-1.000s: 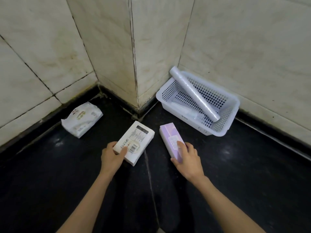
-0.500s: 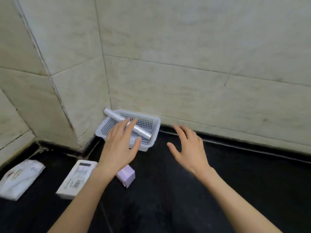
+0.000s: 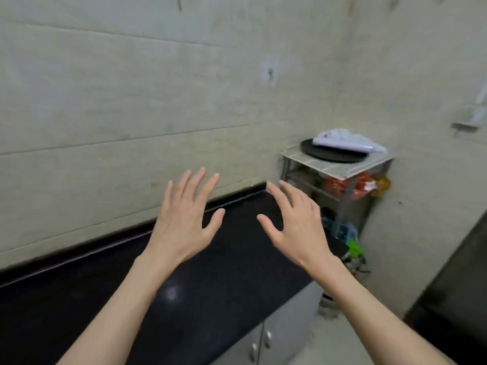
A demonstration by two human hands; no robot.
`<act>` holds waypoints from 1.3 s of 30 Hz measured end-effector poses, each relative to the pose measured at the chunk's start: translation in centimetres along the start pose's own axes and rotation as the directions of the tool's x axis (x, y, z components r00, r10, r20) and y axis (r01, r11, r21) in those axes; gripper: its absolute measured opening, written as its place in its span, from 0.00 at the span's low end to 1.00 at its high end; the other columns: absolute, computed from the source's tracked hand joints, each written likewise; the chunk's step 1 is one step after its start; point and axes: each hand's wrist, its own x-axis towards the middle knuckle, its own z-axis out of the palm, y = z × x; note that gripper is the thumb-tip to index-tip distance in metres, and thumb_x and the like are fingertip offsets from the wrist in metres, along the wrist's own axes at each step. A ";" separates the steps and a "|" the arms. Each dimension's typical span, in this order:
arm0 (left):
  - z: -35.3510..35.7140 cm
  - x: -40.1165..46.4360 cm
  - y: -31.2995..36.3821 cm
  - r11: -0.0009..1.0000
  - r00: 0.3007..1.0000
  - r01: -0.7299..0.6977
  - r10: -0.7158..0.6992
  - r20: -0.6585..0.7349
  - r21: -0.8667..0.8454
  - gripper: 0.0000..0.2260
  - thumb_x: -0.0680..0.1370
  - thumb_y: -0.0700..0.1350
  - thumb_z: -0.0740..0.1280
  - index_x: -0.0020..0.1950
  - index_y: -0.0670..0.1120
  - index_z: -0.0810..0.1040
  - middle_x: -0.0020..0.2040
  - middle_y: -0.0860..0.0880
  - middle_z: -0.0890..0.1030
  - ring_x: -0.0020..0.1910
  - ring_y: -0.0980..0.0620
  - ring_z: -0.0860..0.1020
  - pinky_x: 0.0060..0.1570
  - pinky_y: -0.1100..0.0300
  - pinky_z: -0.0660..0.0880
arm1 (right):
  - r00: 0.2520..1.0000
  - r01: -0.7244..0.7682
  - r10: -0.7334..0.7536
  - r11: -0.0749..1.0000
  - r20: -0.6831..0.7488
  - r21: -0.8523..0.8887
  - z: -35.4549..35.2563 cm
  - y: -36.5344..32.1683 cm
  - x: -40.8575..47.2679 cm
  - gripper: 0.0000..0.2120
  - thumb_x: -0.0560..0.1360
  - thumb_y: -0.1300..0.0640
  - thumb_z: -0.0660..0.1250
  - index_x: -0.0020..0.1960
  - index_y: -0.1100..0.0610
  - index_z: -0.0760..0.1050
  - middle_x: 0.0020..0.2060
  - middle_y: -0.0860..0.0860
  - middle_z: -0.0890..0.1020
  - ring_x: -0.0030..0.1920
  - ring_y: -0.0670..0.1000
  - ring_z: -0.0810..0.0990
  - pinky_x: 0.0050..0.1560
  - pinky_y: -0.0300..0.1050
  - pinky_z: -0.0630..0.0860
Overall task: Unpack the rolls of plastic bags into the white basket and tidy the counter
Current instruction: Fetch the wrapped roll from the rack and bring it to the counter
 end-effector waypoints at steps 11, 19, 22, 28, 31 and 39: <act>18.1 15.4 21.0 0.950 0.953 -0.280 0.292 0.075 -0.138 0.29 0.75 0.60 0.48 0.74 0.53 0.52 0.76 0.46 0.57 0.76 0.45 0.52 0.74 0.44 0.49 | 0.955 -0.295 0.289 0.941 -0.061 -0.167 -5.3 27.4 0.9 0.29 0.74 0.43 0.60 0.73 0.49 0.58 0.71 0.53 0.66 0.71 0.53 0.62 0.70 0.54 0.59; 28.7 29.5 29.6 0.934 0.946 -0.299 0.317 0.070 -0.198 0.27 0.77 0.56 0.56 0.75 0.52 0.53 0.77 0.46 0.56 0.76 0.46 0.51 0.74 0.44 0.48 | 0.943 -0.333 0.324 0.927 -0.076 -0.175 -5.8 43.5 9.5 0.28 0.75 0.44 0.60 0.72 0.49 0.60 0.69 0.54 0.68 0.70 0.54 0.64 0.69 0.54 0.60; 31.9 33.8 31.9 0.935 0.941 -0.311 0.328 0.082 -0.168 0.27 0.77 0.58 0.55 0.75 0.53 0.53 0.77 0.46 0.56 0.76 0.46 0.50 0.74 0.45 0.47 | 0.940 -0.341 0.332 0.924 -0.078 -0.171 -5.4 48.4 12.1 0.28 0.75 0.44 0.61 0.72 0.49 0.60 0.69 0.53 0.69 0.69 0.54 0.65 0.68 0.53 0.60; 39.5 40.7 36.0 0.965 0.959 -0.231 0.247 0.139 -0.121 0.27 0.77 0.59 0.54 0.75 0.53 0.52 0.77 0.47 0.55 0.76 0.46 0.50 0.74 0.45 0.47 | 0.958 -0.287 0.288 0.947 -0.010 -0.146 -2.9 59.5 18.1 0.28 0.75 0.44 0.60 0.72 0.49 0.59 0.70 0.53 0.68 0.70 0.54 0.64 0.69 0.52 0.59; 43.2 43.7 37.6 0.985 0.975 -0.150 0.161 0.152 -0.083 0.28 0.77 0.59 0.52 0.75 0.53 0.50 0.77 0.47 0.54 0.76 0.47 0.49 0.74 0.45 0.46 | 0.974 -0.218 0.223 0.968 0.030 -0.123 -1.3 64.9 21.5 0.28 0.76 0.44 0.58 0.73 0.49 0.58 0.71 0.53 0.66 0.71 0.54 0.63 0.70 0.52 0.58; 48.6 49.5 39.9 0.997 0.979 0.072 -0.073 0.189 0.011 0.28 0.77 0.60 0.50 0.75 0.54 0.47 0.78 0.48 0.50 0.76 0.48 0.45 0.74 0.46 0.44 | 0.985 -0.057 0.057 0.998 0.165 -0.003 3.1 74.2 30.0 0.27 0.76 0.44 0.58 0.72 0.49 0.58 0.71 0.53 0.66 0.71 0.54 0.62 0.70 0.52 0.57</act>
